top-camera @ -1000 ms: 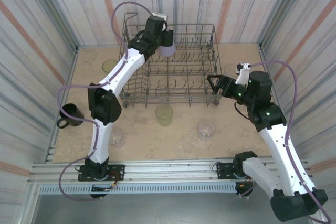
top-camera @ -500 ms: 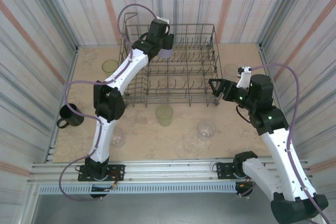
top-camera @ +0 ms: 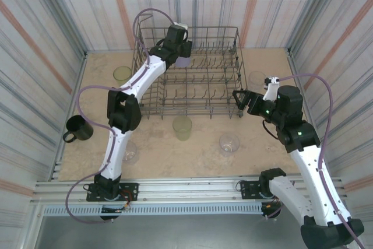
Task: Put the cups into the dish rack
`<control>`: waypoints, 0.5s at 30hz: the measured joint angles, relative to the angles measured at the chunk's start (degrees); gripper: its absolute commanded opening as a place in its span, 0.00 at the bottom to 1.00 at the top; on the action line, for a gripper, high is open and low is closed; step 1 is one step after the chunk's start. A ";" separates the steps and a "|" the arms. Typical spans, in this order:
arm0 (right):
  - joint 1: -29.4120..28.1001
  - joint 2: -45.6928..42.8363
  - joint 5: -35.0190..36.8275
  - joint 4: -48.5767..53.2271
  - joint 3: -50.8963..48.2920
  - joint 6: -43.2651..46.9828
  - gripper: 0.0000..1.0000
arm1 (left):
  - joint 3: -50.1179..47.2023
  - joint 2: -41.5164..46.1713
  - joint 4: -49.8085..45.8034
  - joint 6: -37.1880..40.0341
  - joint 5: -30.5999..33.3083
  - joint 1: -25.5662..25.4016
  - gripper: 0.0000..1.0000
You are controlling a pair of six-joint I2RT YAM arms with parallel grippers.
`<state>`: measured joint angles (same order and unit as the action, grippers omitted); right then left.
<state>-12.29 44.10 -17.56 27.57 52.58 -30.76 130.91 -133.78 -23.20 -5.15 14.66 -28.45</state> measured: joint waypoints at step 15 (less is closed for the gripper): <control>0.00 -0.81 0.00 -0.09 -1.33 -0.02 0.99 | -0.02 -4.57 2.08 0.37 0.02 0.00 0.30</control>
<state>-12.29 43.29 -17.56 27.49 51.24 -30.79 130.89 -138.34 -21.12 -4.78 14.68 -28.45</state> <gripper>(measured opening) 0.989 0.718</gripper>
